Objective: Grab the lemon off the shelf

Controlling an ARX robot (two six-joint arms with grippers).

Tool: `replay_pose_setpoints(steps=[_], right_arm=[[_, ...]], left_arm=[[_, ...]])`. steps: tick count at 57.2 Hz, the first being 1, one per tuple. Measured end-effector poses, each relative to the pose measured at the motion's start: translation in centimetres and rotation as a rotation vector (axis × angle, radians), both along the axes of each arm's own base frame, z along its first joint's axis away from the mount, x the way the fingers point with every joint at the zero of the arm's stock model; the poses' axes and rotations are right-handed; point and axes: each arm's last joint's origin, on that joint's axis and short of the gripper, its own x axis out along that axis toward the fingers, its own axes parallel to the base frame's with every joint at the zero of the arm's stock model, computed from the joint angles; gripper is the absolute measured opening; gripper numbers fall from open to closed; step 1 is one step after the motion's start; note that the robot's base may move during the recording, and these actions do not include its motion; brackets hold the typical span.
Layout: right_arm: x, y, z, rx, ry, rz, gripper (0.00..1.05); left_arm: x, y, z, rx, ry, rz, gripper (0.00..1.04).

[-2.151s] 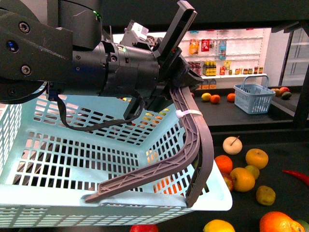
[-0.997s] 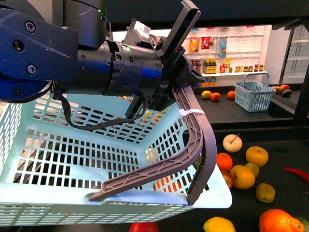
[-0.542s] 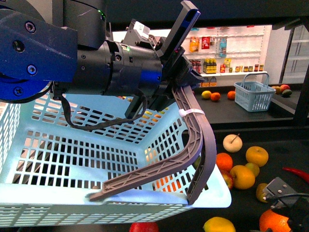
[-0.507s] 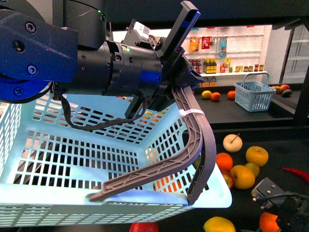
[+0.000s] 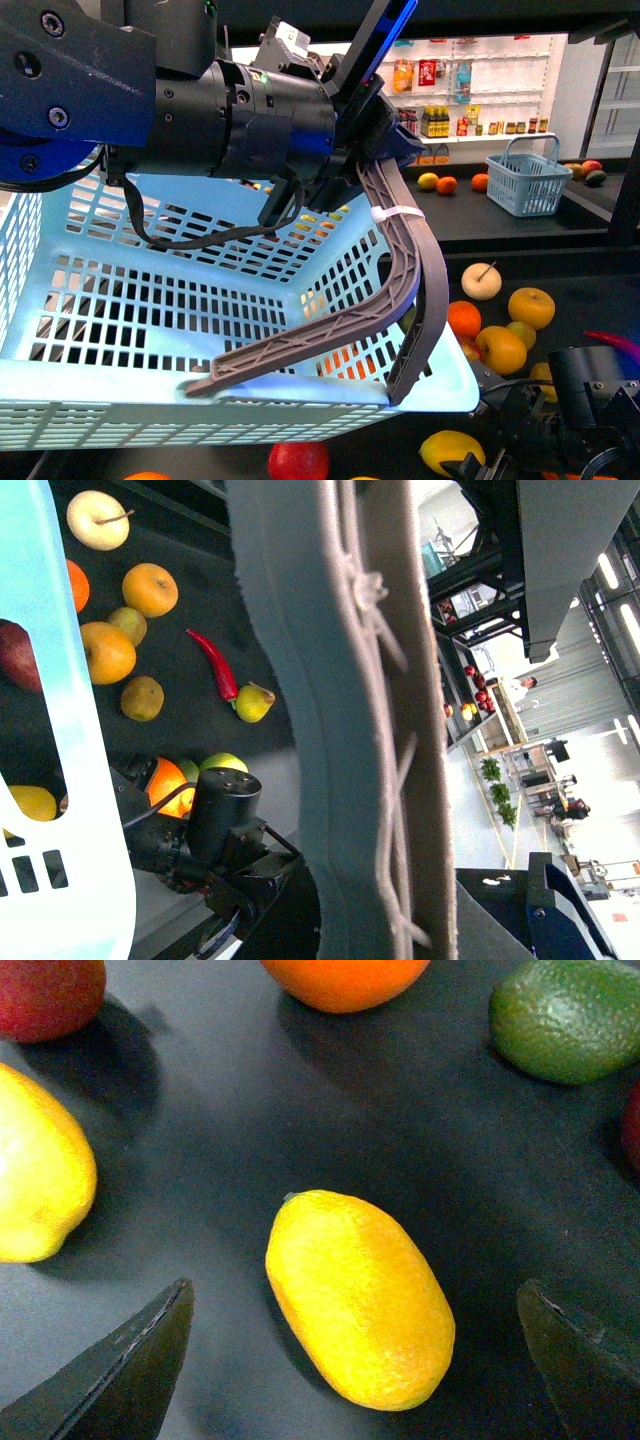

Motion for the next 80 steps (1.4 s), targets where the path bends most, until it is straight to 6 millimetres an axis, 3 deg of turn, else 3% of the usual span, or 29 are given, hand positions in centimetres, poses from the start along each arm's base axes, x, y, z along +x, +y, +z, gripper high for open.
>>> replay_pose_setpoints(steps=[30, 46, 64, 75, 80], right_arm=[[0.8, 0.7, -3.2, -0.030, 0.020, -0.008, 0.97], [1.6, 0.6, -3.6, -0.028, 0.002, -0.022, 0.97], [1.3, 0.3, -3.5, 0.008, -0.019, -0.063, 0.62], [0.3, -1.0, -1.1, 0.072, -0.081, -0.155, 0.53], [-0.1, -2.8, 3.5, 0.151, -0.200, -0.238, 0.52]], left_arm=[[0.0, 0.0, 0.0, 0.000, 0.000, 0.000, 0.08], [0.0, 0.0, 0.0, 0.000, 0.000, 0.000, 0.08], [0.0, 0.0, 0.0, 0.000, 0.000, 0.000, 0.08], [0.0, 0.0, 0.0, 0.000, 0.000, 0.000, 0.08], [0.0, 0.0, 0.0, 0.000, 0.000, 0.001, 0.08]])
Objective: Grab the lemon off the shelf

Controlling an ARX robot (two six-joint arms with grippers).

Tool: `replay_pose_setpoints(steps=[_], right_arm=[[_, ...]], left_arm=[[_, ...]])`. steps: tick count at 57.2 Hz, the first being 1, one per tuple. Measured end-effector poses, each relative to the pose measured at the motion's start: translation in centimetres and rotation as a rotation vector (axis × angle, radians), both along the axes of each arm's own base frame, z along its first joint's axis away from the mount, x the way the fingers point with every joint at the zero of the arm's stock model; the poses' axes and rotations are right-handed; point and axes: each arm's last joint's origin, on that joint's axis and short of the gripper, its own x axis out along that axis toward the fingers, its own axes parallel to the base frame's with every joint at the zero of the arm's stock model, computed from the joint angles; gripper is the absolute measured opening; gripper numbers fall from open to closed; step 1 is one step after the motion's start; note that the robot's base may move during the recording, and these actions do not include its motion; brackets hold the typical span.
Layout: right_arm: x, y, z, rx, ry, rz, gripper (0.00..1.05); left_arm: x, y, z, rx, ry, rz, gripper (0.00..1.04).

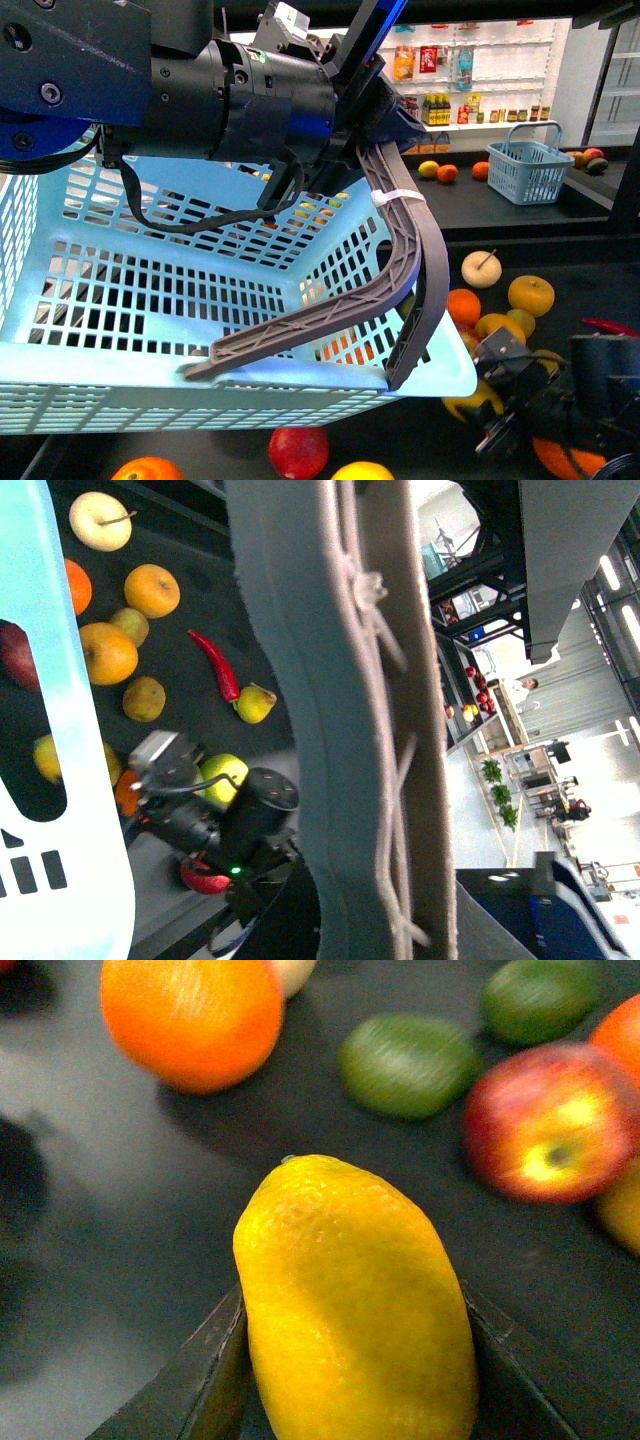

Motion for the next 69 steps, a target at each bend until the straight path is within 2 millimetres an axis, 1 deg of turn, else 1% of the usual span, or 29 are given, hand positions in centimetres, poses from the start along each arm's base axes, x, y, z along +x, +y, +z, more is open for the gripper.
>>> replay_pose_setpoints(steps=[2, 3, 5, 8, 11, 14, 18, 21, 25, 26, 29, 35, 45, 52, 57, 65, 69], right_arm=[[-0.2, -0.7, 2.0, 0.031, -0.043, -0.021, 0.52], [-0.3, -1.3, 3.5, 0.050, -0.076, -0.032, 0.51], [-0.7, -1.9, 5.5, 0.079, -0.109, -0.047, 0.51], [-1.1, -2.4, 7.4, 0.098, -0.142, -0.057, 0.51], [-1.9, -2.8, 10.0, 0.122, -0.181, -0.064, 0.50], [-2.4, -2.7, 11.5, 0.131, -0.203, -0.061, 0.50], [-3.4, -2.3, 13.6, 0.152, -0.228, -0.029, 0.50], [-4.0, -1.9, 14.7, 0.164, -0.235, -0.011, 0.50], [-5.0, -0.8, 16.4, 0.185, -0.249, 0.020, 0.50], [-5.4, -0.3, 17.1, 0.197, -0.255, 0.033, 0.50], [-6.1, 0.9, 18.1, 0.205, -0.270, 0.062, 0.50], [-7.0, 2.9, 18.6, 0.217, -0.266, 0.106, 0.50], [-7.7, 5.9, 18.0, 0.227, -0.239, 0.143, 0.50], [-8.0, 7.9, 17.9, 0.238, -0.235, 0.173, 0.50], [-8.1, 9.0, 17.9, 0.238, -0.230, 0.190, 0.50], [-8.5, 10.9, 16.9, 0.222, -0.161, 0.199, 0.50], [-8.6, 11.4, 16.6, 0.214, -0.156, 0.207, 0.64]], left_arm=[[0.0, 0.0, 0.0, 0.000, 0.000, 0.000, 0.08], [0.0, 0.0, 0.0, 0.000, 0.000, 0.000, 0.08], [0.0, 0.0, 0.0, 0.000, 0.000, 0.000, 0.08], [0.0, 0.0, 0.0, 0.000, 0.000, 0.000, 0.08], [0.0, 0.0, 0.0, 0.000, 0.000, 0.000, 0.08], [0.0, 0.0, 0.0, 0.000, 0.000, 0.000, 0.08], [0.0, 0.0, 0.0, 0.000, 0.000, 0.000, 0.08], [0.0, 0.0, 0.0, 0.000, 0.000, 0.000, 0.08], [0.0, 0.0, 0.0, 0.000, 0.000, 0.000, 0.08], [0.0, 0.0, 0.0, 0.000, 0.000, 0.000, 0.08], [0.0, 0.0, 0.0, 0.000, 0.000, 0.000, 0.08], [0.0, 0.0, 0.0, 0.000, 0.000, 0.000, 0.08], [0.0, 0.0, 0.0, 0.000, 0.000, 0.000, 0.08], [0.0, 0.0, 0.0, 0.000, 0.000, 0.000, 0.08], [0.0, 0.0, 0.0, 0.000, 0.000, 0.000, 0.08], [0.0, 0.0, 0.0, 0.000, 0.000, 0.000, 0.08], [0.0, 0.0, 0.0, 0.000, 0.000, -0.003, 0.08]])
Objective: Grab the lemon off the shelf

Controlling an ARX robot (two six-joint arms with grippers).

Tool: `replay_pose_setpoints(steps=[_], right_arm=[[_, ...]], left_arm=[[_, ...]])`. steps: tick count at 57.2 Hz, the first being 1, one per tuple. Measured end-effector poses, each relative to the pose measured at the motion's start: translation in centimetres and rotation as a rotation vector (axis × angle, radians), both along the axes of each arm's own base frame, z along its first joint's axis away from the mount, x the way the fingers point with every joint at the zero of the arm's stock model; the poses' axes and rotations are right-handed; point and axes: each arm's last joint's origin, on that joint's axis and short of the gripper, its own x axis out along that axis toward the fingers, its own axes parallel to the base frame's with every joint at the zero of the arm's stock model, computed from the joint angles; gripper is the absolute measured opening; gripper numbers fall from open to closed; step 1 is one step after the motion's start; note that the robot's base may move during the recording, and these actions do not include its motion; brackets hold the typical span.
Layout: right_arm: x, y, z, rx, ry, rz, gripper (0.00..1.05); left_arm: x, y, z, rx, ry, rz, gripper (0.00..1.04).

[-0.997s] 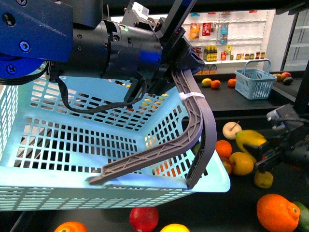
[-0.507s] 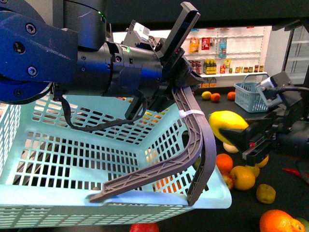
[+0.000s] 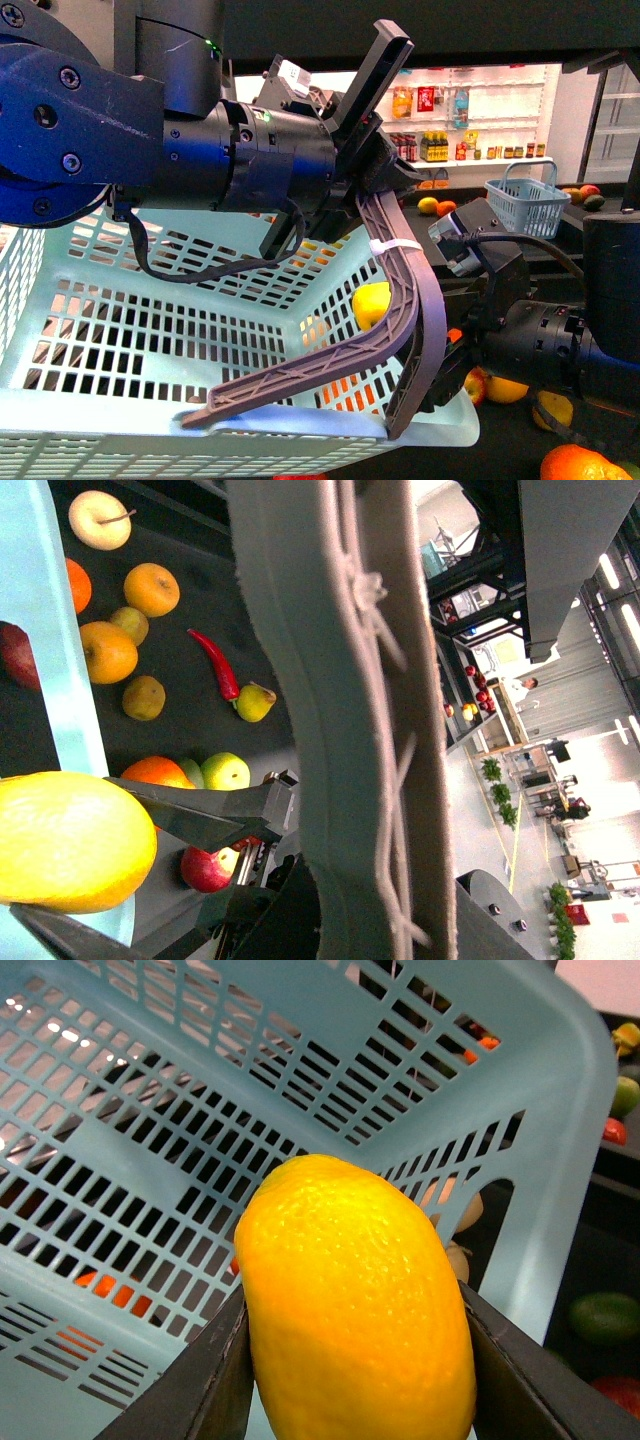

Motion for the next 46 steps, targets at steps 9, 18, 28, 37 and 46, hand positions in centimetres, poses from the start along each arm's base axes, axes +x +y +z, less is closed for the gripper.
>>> replay_pose_setpoints(steps=[9, 18, 28, 37, 46], right_arm=[[0.2, -0.6, 0.5, 0.038, -0.030, -0.018, 0.94], [1.1, -3.5, 1.7, 0.117, -0.030, -0.104, 0.97], [1.9, -8.5, 2.5, 0.154, -0.034, -0.229, 0.97], [1.2, -11.9, 0.5, 0.114, 0.031, -0.219, 0.97], [-1.1, -13.5, -4.4, 0.058, 0.216, -0.064, 0.97]], left_arm=[[0.0, 0.0, 0.0, 0.000, 0.000, 0.003, 0.08], [0.0, 0.0, 0.0, -0.004, 0.007, 0.003, 0.08], [0.0, 0.0, 0.0, -0.001, 0.003, 0.003, 0.08], [0.0, 0.0, 0.0, -0.001, 0.002, 0.003, 0.08], [0.0, 0.0, 0.0, -0.005, 0.009, 0.002, 0.08]])
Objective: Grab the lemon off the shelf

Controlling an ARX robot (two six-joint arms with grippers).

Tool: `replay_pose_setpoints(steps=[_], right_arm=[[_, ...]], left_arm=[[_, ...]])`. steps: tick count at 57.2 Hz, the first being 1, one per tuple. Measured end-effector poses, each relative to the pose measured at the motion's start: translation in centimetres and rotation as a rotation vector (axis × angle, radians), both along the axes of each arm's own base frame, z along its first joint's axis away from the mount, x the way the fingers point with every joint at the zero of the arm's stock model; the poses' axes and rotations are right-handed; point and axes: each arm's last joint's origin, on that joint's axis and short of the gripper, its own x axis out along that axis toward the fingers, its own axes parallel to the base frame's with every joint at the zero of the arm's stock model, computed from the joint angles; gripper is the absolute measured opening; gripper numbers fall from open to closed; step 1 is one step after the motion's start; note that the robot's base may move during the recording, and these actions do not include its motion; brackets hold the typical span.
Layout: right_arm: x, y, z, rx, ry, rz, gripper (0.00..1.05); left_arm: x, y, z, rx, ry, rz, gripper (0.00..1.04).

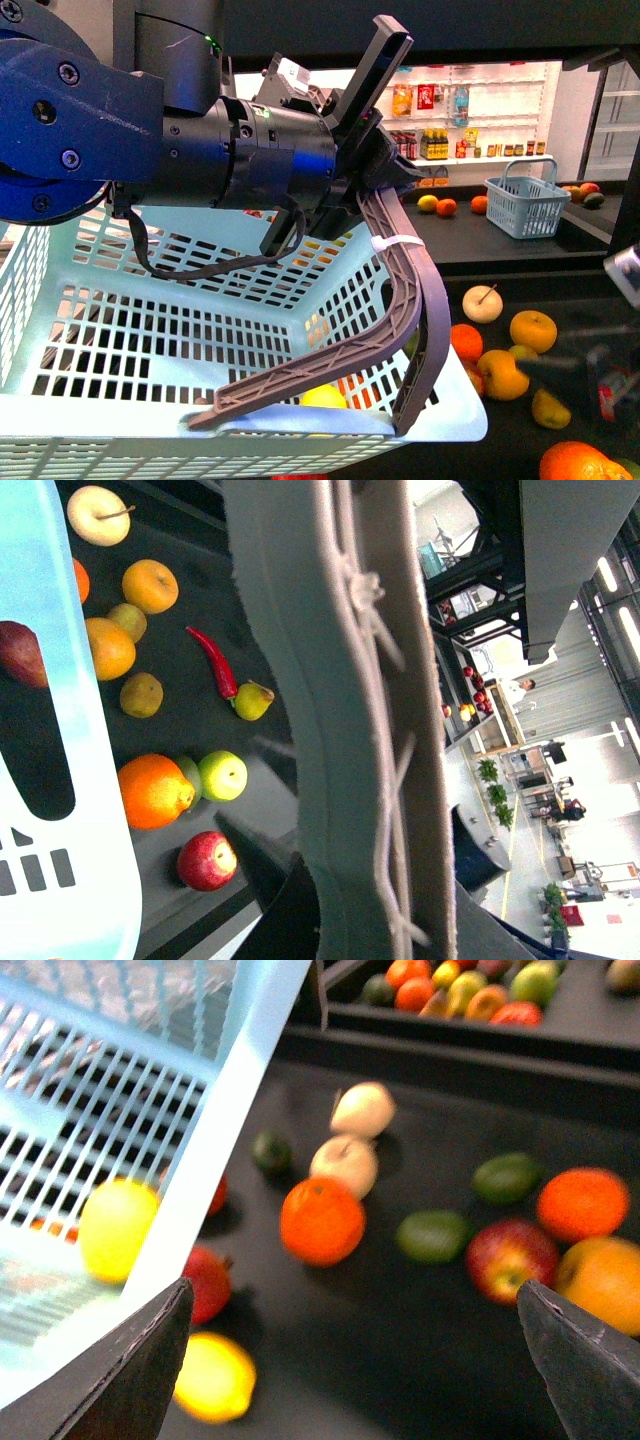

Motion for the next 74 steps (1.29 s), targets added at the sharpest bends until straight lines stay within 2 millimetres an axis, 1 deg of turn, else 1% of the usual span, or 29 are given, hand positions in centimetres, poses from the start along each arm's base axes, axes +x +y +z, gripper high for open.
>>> replay_pose_setpoints(steps=[2, 7, 11, 27, 32, 39, 56, 74], right_arm=[[-0.5, -0.1, -1.2, -0.014, 0.046, 0.034, 0.97], [-1.7, 0.2, -3.6, -0.055, 0.127, 0.108, 0.97], [-2.4, 1.3, -5.3, -0.110, 0.137, 0.176, 0.97], [-2.9, 6.4, -8.9, -0.191, 0.187, 0.350, 0.97], [-2.8, 7.9, -9.7, -0.204, 0.197, 0.389, 0.97], [-2.6, 9.3, -10.7, -0.232, 0.190, 0.433, 0.97], [-1.6, 10.6, -12.8, -0.273, 0.176, 0.463, 0.97], [-0.6, 12.9, -15.1, -0.320, 0.141, 0.511, 0.97]], left_arm=[[0.0, 0.0, 0.0, 0.001, -0.001, 0.000, 0.08], [0.0, 0.0, 0.0, 0.002, -0.002, 0.001, 0.08], [0.0, 0.0, 0.0, 0.002, -0.002, 0.001, 0.08], [0.0, 0.0, 0.0, 0.002, -0.003, 0.001, 0.08], [0.0, 0.0, 0.0, 0.002, -0.002, 0.001, 0.08], [0.0, 0.0, 0.0, 0.002, -0.003, 0.001, 0.08], [0.0, 0.0, 0.0, 0.002, -0.003, 0.001, 0.08], [0.0, 0.0, 0.0, 0.002, -0.002, 0.001, 0.08]])
